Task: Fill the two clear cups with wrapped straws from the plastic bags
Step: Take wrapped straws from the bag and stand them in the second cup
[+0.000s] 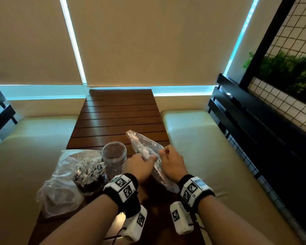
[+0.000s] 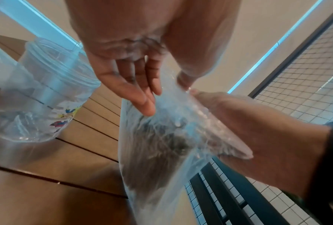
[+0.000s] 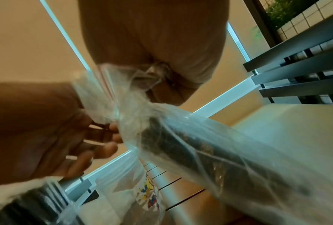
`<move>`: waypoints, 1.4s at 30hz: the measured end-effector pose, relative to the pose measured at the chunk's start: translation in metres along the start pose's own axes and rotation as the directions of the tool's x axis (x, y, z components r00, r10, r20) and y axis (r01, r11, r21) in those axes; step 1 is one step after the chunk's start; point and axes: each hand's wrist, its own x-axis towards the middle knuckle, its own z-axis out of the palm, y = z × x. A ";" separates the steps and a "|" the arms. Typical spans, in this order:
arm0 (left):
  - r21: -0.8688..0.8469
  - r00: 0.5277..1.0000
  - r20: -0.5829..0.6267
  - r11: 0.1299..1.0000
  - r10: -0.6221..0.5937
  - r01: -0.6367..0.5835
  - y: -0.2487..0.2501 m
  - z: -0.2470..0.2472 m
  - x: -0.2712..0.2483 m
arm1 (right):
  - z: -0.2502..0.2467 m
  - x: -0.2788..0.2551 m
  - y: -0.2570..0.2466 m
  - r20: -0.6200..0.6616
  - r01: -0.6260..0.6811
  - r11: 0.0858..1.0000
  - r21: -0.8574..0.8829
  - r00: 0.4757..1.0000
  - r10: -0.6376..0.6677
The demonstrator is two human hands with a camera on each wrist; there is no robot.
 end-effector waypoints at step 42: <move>-0.555 0.983 0.168 0.831 0.081 0.026 0.012 -0.056 -0.018 | -0.011 -0.032 -0.056 0.081 -0.092 0.960 0.266 0.994 0.073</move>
